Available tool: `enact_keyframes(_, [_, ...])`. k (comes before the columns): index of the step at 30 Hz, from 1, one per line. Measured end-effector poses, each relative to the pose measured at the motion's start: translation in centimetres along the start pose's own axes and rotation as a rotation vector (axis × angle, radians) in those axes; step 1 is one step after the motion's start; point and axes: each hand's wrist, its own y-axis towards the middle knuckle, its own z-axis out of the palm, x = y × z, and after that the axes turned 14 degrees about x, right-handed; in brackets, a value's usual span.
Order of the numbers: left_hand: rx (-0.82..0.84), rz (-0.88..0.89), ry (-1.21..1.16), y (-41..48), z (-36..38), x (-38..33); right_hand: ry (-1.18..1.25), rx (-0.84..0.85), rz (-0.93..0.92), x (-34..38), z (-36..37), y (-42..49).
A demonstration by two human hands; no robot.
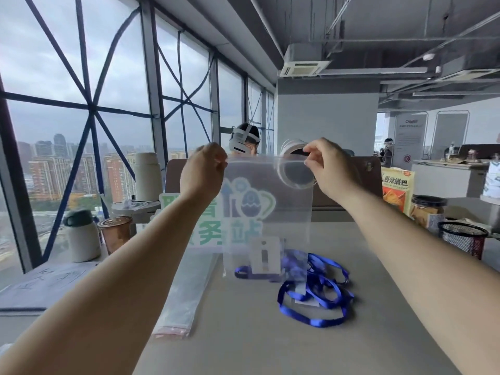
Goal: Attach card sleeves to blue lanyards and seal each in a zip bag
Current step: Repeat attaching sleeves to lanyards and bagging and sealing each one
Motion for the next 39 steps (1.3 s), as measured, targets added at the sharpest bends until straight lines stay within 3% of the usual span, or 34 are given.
enact_keyframes(4, [-0.011, 0.09, -0.088, -3.1, -2.2, -0.7, 0.051, -0.009, -0.122, 0.7, -1.6, -2.6])
enact_keyframes(8, [0.285, 0.131, -0.059, -12.2, -0.9, 1.5, 0.196, 0.324, -0.076, 0.5, -1.1, -11.1])
enact_keyframes(11, [0.5, 0.118, -0.084, -19.8, 1.6, 3.5, 0.246, 0.597, 0.093, 0.1, 0.8, -18.1])
enact_keyframes(17, [0.83, 0.123, -0.122, -27.8, 3.9, 4.6, 0.248, 0.88, 0.209, -0.2, 3.7, -26.1])
enact_keyframes(20, [0.903, 0.044, -0.103, -28.4, 4.3, 4.7, 0.25, 0.944, 0.274, -0.9, 4.4, -26.9])
enact_keyframes(23, [0.821, -0.004, -0.05, -26.7, 5.4, 4.2, 0.332, 0.859, 0.319, -0.6, 5.1, -25.3])
enact_keyframes(26, [0.937, -0.024, 0.164, -24.5, 7.5, 4.0, -0.011, 0.925, 0.274, -0.7, 7.2, -23.3])
enact_keyframes(28, [1.108, -0.04, 0.285, -24.3, 9.0, 4.1, -0.229, 1.102, 0.291, -1.0, 8.9, -23.2])
enact_keyframes(31, [1.291, -0.027, 0.384, -24.7, 10.3, 4.5, -0.36, 1.339, 0.321, -2.0, 10.5, -23.9])
enact_keyframes(33, [1.282, -0.015, 0.399, -24.1, 10.4, 4.7, -0.389, 1.347, 0.321, -2.3, 10.4, -23.3])
enact_keyframes(37, [1.089, 0.057, 0.383, -21.0, 11.4, 4.9, -0.352, 1.087, 0.269, -2.5, 11.1, -19.8])
enact_keyframes(39, [1.076, 0.054, 0.35, -19.8, 12.9, 5.0, -0.323, 1.087, 0.25, -3.0, 12.4, -18.6])
